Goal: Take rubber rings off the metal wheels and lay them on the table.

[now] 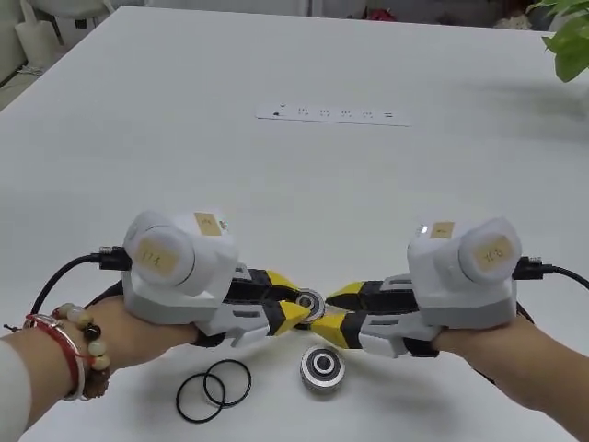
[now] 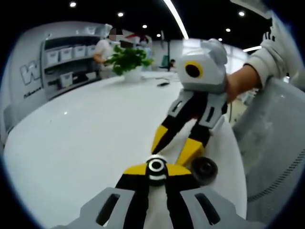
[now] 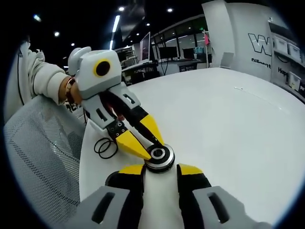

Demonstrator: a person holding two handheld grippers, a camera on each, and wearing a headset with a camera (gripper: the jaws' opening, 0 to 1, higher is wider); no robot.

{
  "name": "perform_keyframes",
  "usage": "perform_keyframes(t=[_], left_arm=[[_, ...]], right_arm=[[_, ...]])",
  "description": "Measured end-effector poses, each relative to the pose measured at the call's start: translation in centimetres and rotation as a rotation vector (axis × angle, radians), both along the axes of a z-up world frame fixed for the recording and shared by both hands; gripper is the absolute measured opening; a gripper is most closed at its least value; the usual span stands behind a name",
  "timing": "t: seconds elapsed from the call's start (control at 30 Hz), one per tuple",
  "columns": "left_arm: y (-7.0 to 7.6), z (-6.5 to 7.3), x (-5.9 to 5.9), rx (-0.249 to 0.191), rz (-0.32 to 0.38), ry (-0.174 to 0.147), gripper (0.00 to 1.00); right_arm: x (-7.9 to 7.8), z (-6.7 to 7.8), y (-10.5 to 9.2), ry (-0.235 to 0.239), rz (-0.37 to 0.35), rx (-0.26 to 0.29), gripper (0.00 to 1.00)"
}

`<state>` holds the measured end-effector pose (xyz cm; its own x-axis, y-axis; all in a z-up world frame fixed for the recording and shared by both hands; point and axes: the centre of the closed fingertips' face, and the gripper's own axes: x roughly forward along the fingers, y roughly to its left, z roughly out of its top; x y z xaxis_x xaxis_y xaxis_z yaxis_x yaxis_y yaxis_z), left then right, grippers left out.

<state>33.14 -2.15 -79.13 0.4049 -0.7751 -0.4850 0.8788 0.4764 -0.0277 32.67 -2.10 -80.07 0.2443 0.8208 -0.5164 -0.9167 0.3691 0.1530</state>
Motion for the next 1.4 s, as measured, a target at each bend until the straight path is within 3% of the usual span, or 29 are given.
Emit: perform_keyframes(t=[0.17, 0.53, 0.6, 0.83, 0.93, 0.97, 1.0, 1.07, 1.2, 1.4], left_arm=[[0.0, 0.0, 0.0, -0.002, 0.001, 0.0, 0.13], [0.1, 0.0, -0.1, -0.003, -0.004, 0.006, 0.13], [0.1, 0.0, -0.1, -0.002, -0.003, 0.005, 0.13], [0.2, 0.0, 0.0, -0.001, 0.002, 0.009, 0.13], [0.2, 0.0, 0.0, 0.001, 0.001, 0.009, 0.13], [0.2, 0.0, -0.1, 0.0, -0.003, 0.012, 0.13], [0.1, -0.1, -0.3, -0.001, -0.009, 0.018, 0.13], [0.1, -0.1, -0.4, 0.017, -0.037, 0.001, 0.13], [0.1, -0.1, -0.4, 0.017, -0.04, 0.0, 0.13], [0.1, -0.1, -0.4, 0.009, -0.043, -0.002, 0.13]], right_arm=[[0.0, -0.5, 0.6, -0.047, 0.032, -0.04, 0.25], [-0.4, -0.5, -0.2, -0.031, 0.056, -0.05, 0.16], [-0.4, -0.6, -0.5, -0.011, 0.051, -0.044, 0.12], [-0.4, -0.6, -0.6, -0.007, 0.041, -0.047, 0.05], [-0.3, -0.6, -0.7, -0.014, 0.036, -0.052, 0.02], [0.8, -0.5, -1.1, -0.05, -0.017, -0.063, 0.0], [0.5, -0.5, -1.0, -0.05, 0.019, -0.065, 0.0], [0.5, -0.5, -1.2, -0.023, 0.009, -0.06, 0.0], [0.3, -0.1, -1.4, -0.01, 0.015, -0.033, 0.0], [-0.4, -0.3, -1.0, -0.006, 0.047, -0.025, 0.19]])
